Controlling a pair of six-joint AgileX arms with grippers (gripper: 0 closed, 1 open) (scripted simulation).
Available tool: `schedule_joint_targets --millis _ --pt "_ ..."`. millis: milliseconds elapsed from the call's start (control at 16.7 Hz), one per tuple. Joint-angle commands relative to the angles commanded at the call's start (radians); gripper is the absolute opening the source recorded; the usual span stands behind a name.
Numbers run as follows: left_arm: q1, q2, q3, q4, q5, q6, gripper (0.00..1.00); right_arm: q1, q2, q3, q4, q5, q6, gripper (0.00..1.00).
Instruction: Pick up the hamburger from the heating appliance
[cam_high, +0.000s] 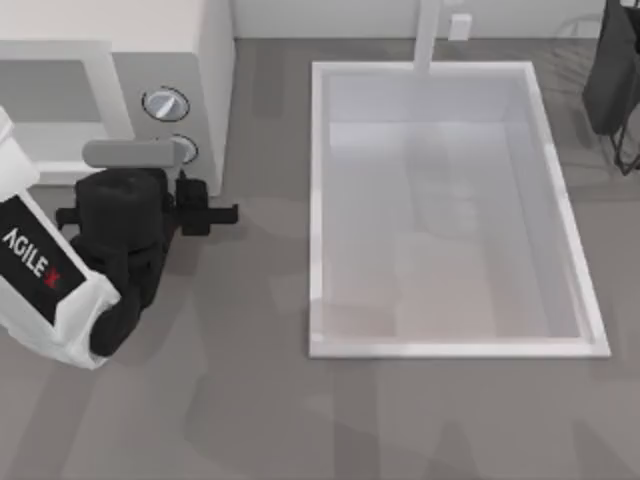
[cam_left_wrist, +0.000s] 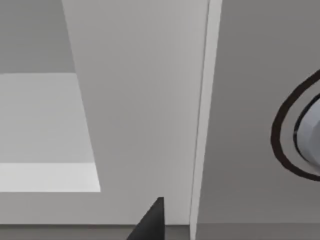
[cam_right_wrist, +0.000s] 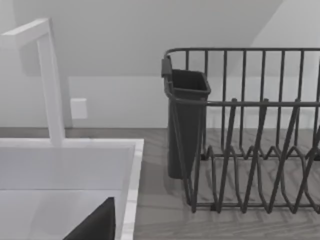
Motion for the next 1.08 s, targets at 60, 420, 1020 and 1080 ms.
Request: schedule_joint_targets --millis 60,420,1020,1080 --pt "0.000 0.000 0.000 0.000 0.000 0.000 0.00 0.000 0.000 0.000 0.000 0.000 0.000 1.00" --pt "0.000 0.000 0.000 0.000 0.000 0.000 0.38 0.000 0.000 0.000 0.000 0.000 0.000 1.00" --pt "0.000 0.000 0.000 0.000 0.000 0.000 1.00 0.000 0.000 0.000 0.000 0.000 0.000 1.00" --pt "0.000 0.000 0.000 0.000 0.000 0.000 1.00 0.000 0.000 0.000 0.000 0.000 0.000 1.00"
